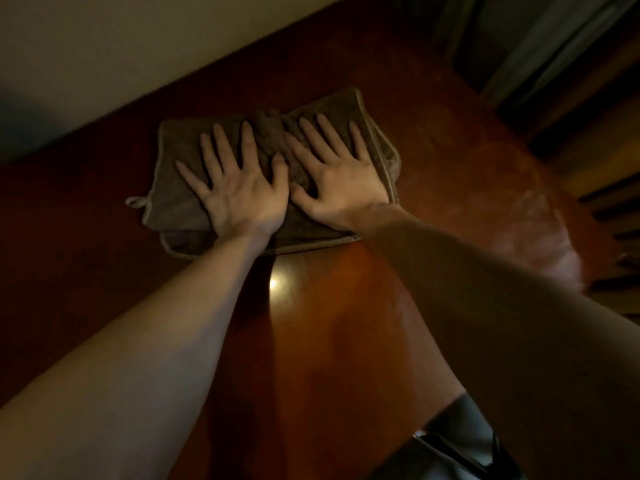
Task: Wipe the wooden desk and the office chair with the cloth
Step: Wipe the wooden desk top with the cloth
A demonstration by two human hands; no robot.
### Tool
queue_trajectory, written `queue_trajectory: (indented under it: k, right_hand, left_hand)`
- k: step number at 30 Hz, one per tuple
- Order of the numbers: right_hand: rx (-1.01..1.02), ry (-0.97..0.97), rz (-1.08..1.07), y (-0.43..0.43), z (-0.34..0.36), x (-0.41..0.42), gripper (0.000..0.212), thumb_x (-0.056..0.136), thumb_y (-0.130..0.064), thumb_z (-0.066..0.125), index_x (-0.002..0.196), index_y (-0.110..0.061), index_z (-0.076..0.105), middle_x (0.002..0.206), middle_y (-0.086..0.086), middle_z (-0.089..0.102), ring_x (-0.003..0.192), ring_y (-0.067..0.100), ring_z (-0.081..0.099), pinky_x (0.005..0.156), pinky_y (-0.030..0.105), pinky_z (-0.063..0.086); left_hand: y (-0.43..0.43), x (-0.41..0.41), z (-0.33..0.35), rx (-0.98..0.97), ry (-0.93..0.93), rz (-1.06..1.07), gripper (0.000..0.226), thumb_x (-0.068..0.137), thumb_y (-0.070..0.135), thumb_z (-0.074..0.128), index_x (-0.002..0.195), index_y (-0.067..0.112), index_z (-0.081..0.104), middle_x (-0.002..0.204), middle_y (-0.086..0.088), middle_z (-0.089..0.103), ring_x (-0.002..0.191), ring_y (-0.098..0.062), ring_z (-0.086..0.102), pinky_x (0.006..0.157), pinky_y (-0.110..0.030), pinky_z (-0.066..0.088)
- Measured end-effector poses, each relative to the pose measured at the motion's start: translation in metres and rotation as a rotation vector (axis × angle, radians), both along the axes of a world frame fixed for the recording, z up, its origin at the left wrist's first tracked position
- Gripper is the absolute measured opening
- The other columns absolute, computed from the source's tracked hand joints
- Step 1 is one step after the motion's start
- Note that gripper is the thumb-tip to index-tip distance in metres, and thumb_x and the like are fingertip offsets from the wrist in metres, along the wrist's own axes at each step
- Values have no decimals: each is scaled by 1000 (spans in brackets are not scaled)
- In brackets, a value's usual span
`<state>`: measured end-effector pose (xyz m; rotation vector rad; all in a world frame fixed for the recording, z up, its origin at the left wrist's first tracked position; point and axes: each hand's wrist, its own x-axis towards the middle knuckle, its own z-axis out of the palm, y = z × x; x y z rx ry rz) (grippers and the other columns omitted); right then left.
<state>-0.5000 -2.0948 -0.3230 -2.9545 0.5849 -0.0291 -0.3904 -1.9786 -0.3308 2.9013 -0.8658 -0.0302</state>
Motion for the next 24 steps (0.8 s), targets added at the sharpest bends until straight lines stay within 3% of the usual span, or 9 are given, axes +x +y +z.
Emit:
queue_trajectory:
  k: [13,24]
  right_hand:
    - [-5,-64,-57,71,-6,-153,75,100,-63,35,164,-27,21,172,4,16,160,25,4,126,59,2]
    - [17,19,-77,107,2,-241,79,99,-65,34,166,-29,11,173,1,5,160,23,-5,126,58,1]
  left_hand:
    - [66,-146,1,2,-8,-87,77,97,64,7,164,27,11,172,-13,7,158,-31,1,121,-69,0]
    - [111,-237,6,-3,38,-127,75,100,60,24,164,22,16,171,-16,11,158,-34,4,120,-70,2]
